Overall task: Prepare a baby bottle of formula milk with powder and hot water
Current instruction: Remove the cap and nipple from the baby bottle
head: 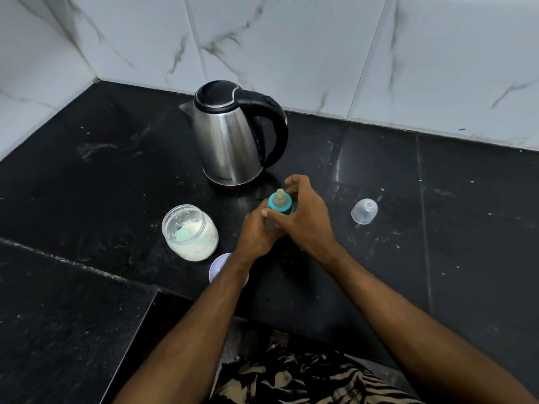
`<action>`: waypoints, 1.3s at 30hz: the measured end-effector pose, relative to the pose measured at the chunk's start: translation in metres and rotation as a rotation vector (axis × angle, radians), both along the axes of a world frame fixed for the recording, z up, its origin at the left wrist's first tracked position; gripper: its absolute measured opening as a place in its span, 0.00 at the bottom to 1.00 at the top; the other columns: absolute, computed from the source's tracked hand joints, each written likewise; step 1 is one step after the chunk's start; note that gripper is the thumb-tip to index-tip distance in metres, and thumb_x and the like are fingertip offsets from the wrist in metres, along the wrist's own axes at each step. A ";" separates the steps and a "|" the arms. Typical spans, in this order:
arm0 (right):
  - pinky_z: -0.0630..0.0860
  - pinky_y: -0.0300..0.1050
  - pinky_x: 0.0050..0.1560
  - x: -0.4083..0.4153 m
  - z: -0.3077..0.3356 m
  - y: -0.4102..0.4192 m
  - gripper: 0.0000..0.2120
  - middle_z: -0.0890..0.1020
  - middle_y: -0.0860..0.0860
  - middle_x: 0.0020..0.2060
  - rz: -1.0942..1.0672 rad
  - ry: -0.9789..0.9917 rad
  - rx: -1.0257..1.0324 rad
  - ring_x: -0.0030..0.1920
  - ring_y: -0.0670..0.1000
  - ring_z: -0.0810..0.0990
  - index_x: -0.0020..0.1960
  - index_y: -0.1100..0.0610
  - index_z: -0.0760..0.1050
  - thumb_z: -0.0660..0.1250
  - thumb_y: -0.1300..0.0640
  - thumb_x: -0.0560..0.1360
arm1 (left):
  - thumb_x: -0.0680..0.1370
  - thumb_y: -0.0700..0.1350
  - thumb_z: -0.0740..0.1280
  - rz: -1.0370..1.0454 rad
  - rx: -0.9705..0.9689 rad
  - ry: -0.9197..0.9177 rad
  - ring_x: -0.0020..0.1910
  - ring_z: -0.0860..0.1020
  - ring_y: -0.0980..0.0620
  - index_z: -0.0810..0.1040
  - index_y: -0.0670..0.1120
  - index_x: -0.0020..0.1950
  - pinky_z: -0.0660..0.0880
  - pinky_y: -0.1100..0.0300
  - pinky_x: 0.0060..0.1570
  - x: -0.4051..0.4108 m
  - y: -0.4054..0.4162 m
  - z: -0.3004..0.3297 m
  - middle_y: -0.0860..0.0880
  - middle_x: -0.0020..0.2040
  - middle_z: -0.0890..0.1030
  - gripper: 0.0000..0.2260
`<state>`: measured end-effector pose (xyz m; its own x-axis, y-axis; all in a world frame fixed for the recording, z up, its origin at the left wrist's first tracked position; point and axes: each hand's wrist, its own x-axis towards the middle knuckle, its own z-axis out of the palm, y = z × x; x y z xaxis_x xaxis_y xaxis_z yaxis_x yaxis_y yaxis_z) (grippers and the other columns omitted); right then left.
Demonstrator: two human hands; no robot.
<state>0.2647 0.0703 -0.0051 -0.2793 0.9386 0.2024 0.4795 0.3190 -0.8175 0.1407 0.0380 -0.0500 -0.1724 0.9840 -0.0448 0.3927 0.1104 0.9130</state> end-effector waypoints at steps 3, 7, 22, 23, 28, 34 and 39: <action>0.77 0.46 0.55 -0.002 0.001 -0.001 0.31 0.81 0.47 0.50 -0.030 -0.034 0.058 0.51 0.47 0.79 0.63 0.52 0.69 0.80 0.50 0.65 | 0.69 0.53 0.75 0.006 -0.008 -0.015 0.56 0.80 0.58 0.74 0.56 0.68 0.78 0.58 0.57 0.002 -0.001 0.003 0.56 0.57 0.82 0.28; 0.77 0.39 0.54 0.007 0.004 0.004 0.28 0.81 0.46 0.52 0.111 0.040 -0.005 0.55 0.45 0.80 0.59 0.51 0.67 0.80 0.55 0.67 | 0.69 0.50 0.78 0.015 -0.011 -0.008 0.54 0.80 0.60 0.74 0.55 0.67 0.78 0.60 0.56 0.001 -0.001 0.002 0.56 0.56 0.82 0.28; 0.79 0.46 0.55 0.007 0.004 0.009 0.30 0.79 0.46 0.53 0.170 -0.050 0.017 0.53 0.46 0.78 0.66 0.53 0.67 0.76 0.55 0.68 | 0.71 0.47 0.77 0.005 -0.010 0.018 0.57 0.80 0.57 0.74 0.52 0.68 0.77 0.60 0.57 0.002 -0.003 0.004 0.55 0.58 0.81 0.26; 0.78 0.47 0.57 0.009 0.006 0.010 0.30 0.79 0.47 0.55 0.214 -0.018 -0.020 0.54 0.46 0.79 0.67 0.53 0.67 0.76 0.57 0.69 | 0.71 0.47 0.77 0.007 -0.006 0.014 0.57 0.80 0.57 0.74 0.52 0.67 0.78 0.58 0.58 0.001 -0.003 0.004 0.55 0.58 0.81 0.26; 0.73 0.43 0.63 0.014 0.006 0.014 0.37 0.74 0.49 0.63 0.258 -0.030 -0.085 0.63 0.46 0.73 0.72 0.53 0.65 0.77 0.51 0.68 | 0.70 0.52 0.76 0.000 -0.003 0.056 0.54 0.80 0.59 0.74 0.56 0.62 0.78 0.57 0.56 0.003 -0.002 0.006 0.57 0.55 0.81 0.22; 0.77 0.45 0.55 0.010 0.007 0.014 0.30 0.78 0.49 0.53 0.200 -0.070 0.007 0.54 0.48 0.77 0.67 0.55 0.68 0.76 0.54 0.69 | 0.70 0.50 0.77 0.023 -0.021 0.025 0.57 0.80 0.57 0.74 0.52 0.68 0.79 0.55 0.58 0.002 -0.003 0.000 0.54 0.59 0.82 0.27; 0.76 0.47 0.61 0.010 0.006 0.014 0.32 0.73 0.50 0.61 0.233 -0.043 0.011 0.60 0.47 0.74 0.68 0.54 0.68 0.75 0.53 0.67 | 0.72 0.48 0.76 0.012 -0.011 0.044 0.55 0.80 0.60 0.74 0.51 0.66 0.77 0.63 0.54 0.003 -0.002 0.003 0.55 0.57 0.81 0.24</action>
